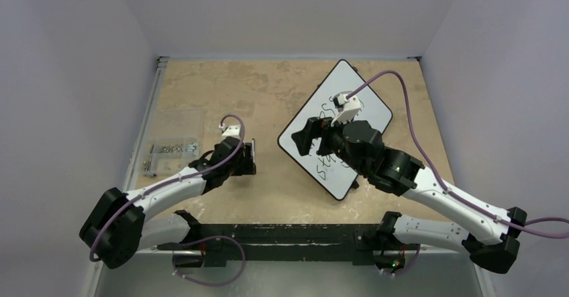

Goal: Write a sentence on the whiteboard
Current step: Put down the whiteboard marker at the center of the board, then reset both arms

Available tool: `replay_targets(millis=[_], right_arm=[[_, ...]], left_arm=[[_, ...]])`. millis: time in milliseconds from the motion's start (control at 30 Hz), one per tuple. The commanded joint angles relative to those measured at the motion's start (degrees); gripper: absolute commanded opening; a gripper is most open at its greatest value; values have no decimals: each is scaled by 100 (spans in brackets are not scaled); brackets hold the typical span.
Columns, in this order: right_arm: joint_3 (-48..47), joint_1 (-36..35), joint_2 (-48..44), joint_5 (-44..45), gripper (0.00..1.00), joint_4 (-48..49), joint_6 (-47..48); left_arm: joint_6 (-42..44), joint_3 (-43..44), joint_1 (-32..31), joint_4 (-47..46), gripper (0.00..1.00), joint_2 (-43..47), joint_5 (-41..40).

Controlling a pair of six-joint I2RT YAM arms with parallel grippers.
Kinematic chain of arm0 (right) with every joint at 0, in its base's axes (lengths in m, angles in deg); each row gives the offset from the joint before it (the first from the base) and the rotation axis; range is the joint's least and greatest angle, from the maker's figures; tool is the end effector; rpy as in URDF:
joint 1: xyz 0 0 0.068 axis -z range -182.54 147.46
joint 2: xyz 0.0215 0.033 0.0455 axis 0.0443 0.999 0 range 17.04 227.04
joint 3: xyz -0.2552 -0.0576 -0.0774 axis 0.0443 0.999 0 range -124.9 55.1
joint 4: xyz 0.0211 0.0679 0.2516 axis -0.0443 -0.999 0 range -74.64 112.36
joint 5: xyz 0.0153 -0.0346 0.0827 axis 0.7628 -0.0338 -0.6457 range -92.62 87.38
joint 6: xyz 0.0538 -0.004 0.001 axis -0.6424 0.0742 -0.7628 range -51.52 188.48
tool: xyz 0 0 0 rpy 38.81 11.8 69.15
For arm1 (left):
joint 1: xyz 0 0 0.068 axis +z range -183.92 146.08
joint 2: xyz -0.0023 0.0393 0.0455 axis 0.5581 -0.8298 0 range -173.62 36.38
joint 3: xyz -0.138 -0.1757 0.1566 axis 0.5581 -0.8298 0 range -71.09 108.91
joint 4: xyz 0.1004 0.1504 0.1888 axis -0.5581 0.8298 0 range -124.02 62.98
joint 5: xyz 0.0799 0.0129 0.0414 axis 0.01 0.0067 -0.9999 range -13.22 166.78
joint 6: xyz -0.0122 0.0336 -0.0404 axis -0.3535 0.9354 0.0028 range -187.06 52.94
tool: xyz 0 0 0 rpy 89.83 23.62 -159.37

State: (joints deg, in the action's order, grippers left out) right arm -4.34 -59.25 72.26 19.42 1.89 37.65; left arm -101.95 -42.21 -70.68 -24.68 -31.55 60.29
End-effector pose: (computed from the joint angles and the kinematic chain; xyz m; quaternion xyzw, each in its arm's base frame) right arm 0.1276 0.1699 0.3782 -0.0641 0.7910 0.2970 0.5311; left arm 0.1829 -0.1240 0.1695 -0.0359 0.9258 -0.0972 0.3635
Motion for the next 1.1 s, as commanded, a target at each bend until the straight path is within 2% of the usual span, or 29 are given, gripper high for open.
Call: replay_targets(millis=[0,67,233,333,400,467,533,667,767,900,1067], right_arm=[[4,-7,-45,234,99,95,90],[-22,-9,-47,268,99,119,175],[-19,-7,-190,274,99,289,483],[185,-7,-474,137,99,666,608],[305,-7,-678,130,99,805,680],[428,-7,-823,232,99,933,710],[542,-7,-940,419,99,1011,683],[723,-7,-1182,588,99,1045,609],[1085,-7,-1499,586,99,1189,566],[1770,-7,-2011,937,99,1336,279],[2412,-7,-2575,1440,99,1027,-165]], left_arm=[[-15,291,37,403,73,869,-33],[-39,610,41,867,77,1221,-105],[-286,1962,41,2889,76,1546,-796],[203,2899,37,3753,75,1509,-1010],[474,3424,34,4018,81,1528,-1287],[296,3915,37,4380,87,1571,-1671],[676,4213,37,4355,90,1665,-1621],[1624,4169,36,3780,98,2047,-1296],[2095,3973,36,3645,100,2273,-902],[1868,3491,47,3533,100,2571,-1804],[2104,3055,54,3310,100,3025,-1872]])
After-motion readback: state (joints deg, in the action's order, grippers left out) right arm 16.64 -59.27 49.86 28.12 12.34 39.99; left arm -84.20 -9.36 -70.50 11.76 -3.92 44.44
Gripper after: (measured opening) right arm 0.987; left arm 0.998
